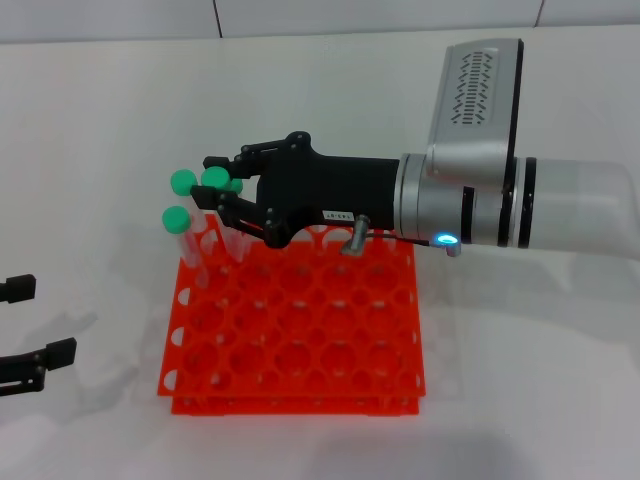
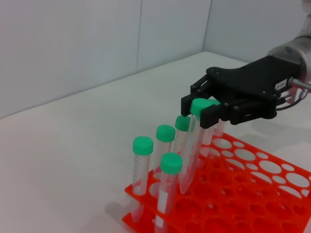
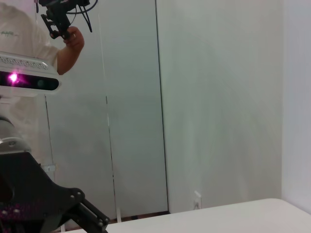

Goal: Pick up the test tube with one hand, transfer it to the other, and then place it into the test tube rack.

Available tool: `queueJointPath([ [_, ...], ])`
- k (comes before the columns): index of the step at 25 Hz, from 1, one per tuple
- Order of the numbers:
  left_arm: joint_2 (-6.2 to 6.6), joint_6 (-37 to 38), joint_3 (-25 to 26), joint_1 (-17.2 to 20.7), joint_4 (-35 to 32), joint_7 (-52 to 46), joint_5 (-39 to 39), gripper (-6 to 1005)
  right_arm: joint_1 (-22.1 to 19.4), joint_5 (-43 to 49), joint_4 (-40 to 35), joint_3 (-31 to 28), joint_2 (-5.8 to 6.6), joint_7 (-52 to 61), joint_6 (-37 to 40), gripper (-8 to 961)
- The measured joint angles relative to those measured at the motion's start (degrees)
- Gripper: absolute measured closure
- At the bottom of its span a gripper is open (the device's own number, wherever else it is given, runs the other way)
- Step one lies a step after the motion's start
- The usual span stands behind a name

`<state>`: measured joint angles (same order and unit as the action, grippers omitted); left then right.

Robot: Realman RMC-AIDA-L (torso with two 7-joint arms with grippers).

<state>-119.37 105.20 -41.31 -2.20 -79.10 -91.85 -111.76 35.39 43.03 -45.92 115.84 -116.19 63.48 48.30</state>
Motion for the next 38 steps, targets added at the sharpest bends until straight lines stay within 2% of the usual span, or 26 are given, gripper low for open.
queueJointPath([
  [11,0.2,0.0,0.0,-0.46,0.0,0.01,-0.33,116,0.73,-0.07,0.75,0.92,0.0,1.21,-0.64,682],
  [21,0.19,-0.03,0.05,-0.79,0.0,0.01,-1.42,116,0.54,-0.15,0.08,0.09,0.17,1.98,-1.0,297],
  [26,0.19,-0.08,0.44,-0.77,0.0,0.23,-1.46,116,-0.3,0.27,-0.68,-1.51,0.82,2.01,1.78,178],
  [29,0.19,-0.18,0.6,-0.66,0.0,0.5,-1.4,116,-1.63,3.56,-1.6,-4.63,1.56,3.05,5.17,154],
  [32,0.19,-0.63,0.62,-0.64,0.0,0.67,-1.48,116,-3.79,11.4,-4.11,-9.92,2.03,6.97,8.63,154],
  [34,0.19,-0.84,0.62,-0.69,0.0,0.8,-1.48,116,-5.88,19.83,-6.8,-15.23,2.06,11.28,11.93,154],
  [38,0.19,-1.41,0.61,-0.8,0.0,1.03,-1.48,116,-9.35,30.93,-11.45,-24.24,1.56,17.04,17.75,154],
])
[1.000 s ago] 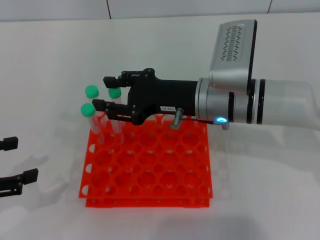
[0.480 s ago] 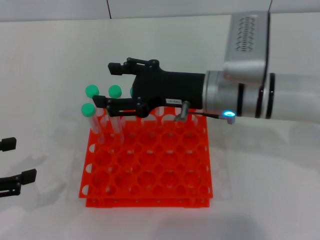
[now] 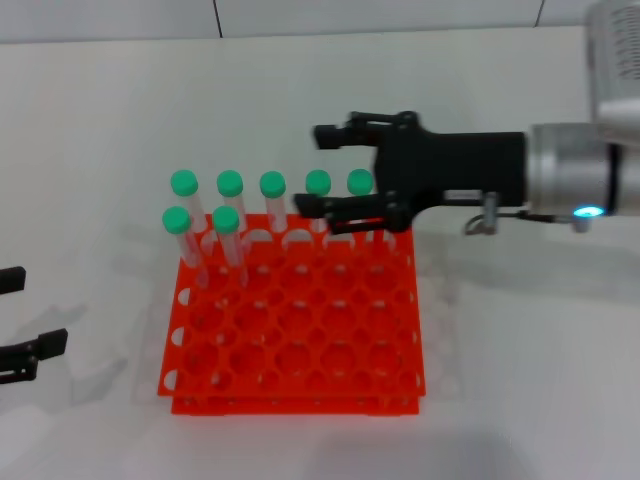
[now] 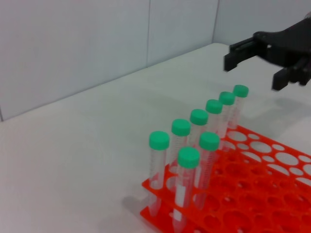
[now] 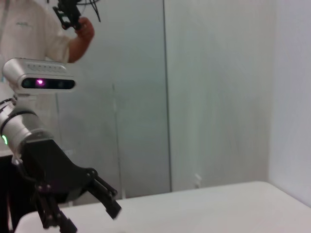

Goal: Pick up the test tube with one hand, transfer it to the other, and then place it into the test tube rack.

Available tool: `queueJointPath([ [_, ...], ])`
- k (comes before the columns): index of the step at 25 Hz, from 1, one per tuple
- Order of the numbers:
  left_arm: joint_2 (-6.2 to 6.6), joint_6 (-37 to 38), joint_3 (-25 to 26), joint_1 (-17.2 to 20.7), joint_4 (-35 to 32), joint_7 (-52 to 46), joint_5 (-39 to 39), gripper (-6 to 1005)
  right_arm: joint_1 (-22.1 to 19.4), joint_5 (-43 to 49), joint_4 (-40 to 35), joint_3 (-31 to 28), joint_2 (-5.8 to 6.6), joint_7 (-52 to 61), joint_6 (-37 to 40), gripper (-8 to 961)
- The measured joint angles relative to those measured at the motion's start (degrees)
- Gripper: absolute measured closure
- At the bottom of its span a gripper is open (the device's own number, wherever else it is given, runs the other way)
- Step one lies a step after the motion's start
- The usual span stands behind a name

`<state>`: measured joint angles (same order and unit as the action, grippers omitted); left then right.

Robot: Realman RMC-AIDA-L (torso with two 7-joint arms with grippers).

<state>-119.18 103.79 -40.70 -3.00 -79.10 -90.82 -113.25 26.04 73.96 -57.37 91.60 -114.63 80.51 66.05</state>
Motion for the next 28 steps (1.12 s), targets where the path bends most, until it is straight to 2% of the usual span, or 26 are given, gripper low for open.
queueJointPath([
  [4,0.0,-0.75,0.0,0.01,0.0,0.39,0.0,116,-2.25,6.71,-3.28,-7.15,0.25,4.07,5.68,154],
  [9,0.0,-0.98,0.53,0.01,0.0,0.49,0.08,116,-2.73,13.17,-4.26,-13.62,0.87,7.72,11.26,154],
  [15,0.0,-1.16,0.77,-0.02,0.4,0.56,0.34,116,-3.11,18.9,-4.89,-18.82,1.5,8.98,18.25,155],
  [19,-0.01,-1.71,0.79,-0.56,1.36,0.56,0.63,116,-4.1,20.54,-4.92,-20.75,1.71,9.09,20.03,155],
  [24,-0.01,-1.38,0.62,-1.34,1.94,0.21,1.66,116,-4.33,24.53,-4.85,-20.87,1.32,9.21,20.24,155],
  [28,0.0,-1.07,-0.81,-2.58,2.12,-0.35,1.07,116,-4.42,25.38,-4.49,-20.9,1.46,9.33,21.04,155],
])
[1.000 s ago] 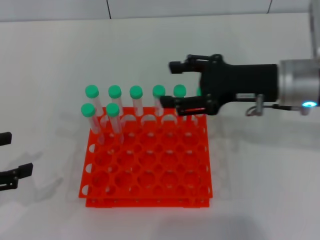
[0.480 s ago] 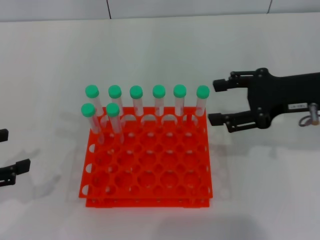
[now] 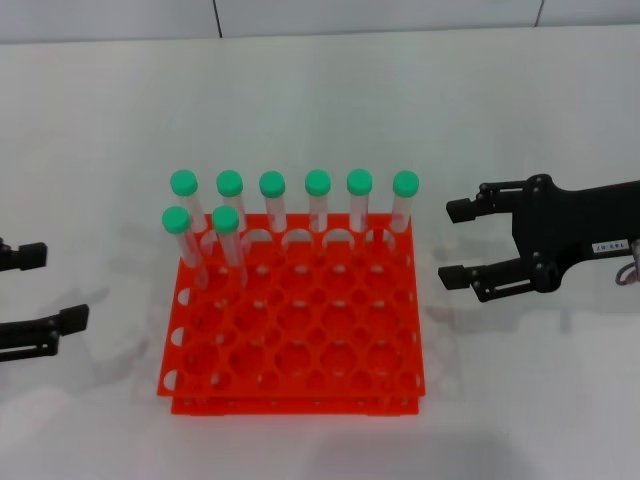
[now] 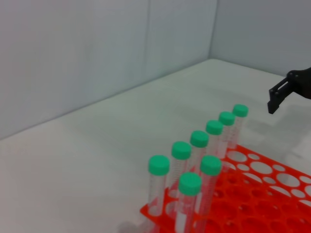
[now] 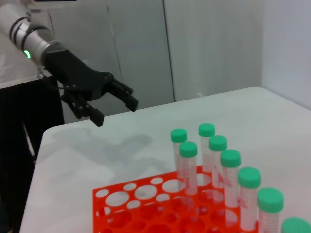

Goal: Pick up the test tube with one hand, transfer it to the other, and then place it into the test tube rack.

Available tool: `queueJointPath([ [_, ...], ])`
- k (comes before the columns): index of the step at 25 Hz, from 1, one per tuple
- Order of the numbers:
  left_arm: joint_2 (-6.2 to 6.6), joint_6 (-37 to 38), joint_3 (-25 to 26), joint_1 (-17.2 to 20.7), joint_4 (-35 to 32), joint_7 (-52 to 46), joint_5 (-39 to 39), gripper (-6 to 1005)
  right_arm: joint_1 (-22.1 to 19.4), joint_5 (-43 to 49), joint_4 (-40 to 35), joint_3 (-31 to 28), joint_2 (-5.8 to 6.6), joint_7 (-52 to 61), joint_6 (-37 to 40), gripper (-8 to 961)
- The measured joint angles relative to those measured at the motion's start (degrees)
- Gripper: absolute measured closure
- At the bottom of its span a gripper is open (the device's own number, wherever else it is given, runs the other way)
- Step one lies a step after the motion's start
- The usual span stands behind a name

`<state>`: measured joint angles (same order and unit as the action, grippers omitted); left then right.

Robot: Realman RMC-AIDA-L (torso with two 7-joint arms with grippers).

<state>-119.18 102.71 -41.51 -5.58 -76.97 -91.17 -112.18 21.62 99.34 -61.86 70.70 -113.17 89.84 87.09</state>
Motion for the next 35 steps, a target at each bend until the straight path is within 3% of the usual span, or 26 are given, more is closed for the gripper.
queueJointPath([
  [12,-0.04,0.12,-2.34,-7.63,4.68,-1.26,-6.95,116,-0.19,1.48,0.23,0.1,-0.29,-0.8,0.93,155],
  [35,0.17,-0.34,-2.51,-7.88,4.28,-1.3,-7.89,116,-2.2,4.23,-0.21,-0.08,-0.03,-0.72,2.34,157],
])
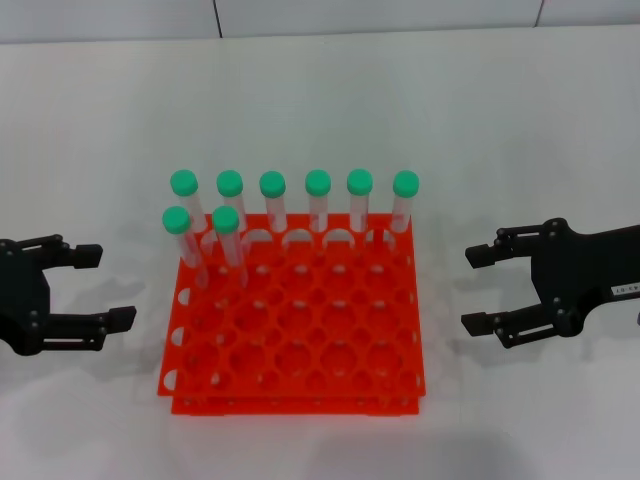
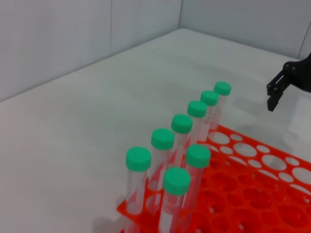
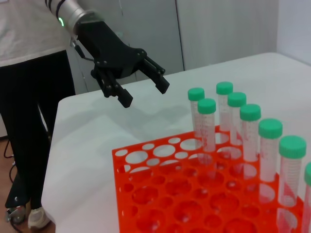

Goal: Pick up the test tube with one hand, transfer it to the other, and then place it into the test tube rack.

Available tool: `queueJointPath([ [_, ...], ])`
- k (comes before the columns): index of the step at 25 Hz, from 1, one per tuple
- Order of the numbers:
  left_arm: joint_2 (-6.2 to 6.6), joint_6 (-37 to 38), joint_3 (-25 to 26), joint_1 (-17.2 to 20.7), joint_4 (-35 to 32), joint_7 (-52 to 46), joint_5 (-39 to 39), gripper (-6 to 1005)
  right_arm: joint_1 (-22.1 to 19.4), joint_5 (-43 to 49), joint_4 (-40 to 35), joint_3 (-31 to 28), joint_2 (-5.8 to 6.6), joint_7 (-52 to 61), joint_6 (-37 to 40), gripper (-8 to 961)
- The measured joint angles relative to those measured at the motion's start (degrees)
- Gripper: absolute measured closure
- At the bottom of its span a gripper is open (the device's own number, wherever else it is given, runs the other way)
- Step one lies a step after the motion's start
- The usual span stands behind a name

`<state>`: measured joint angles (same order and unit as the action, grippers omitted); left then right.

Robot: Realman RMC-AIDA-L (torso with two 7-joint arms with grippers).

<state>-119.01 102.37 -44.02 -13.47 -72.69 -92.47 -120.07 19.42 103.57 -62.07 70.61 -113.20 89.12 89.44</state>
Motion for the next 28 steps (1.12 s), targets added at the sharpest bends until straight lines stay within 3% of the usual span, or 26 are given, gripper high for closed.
queueJointPath([
  [28,0.98,6.85,0.02,-0.61,-0.17,3.53,-0.38,116,0.44,0.41,-0.32,-3.47,1.05,0.7,3.21,158],
])
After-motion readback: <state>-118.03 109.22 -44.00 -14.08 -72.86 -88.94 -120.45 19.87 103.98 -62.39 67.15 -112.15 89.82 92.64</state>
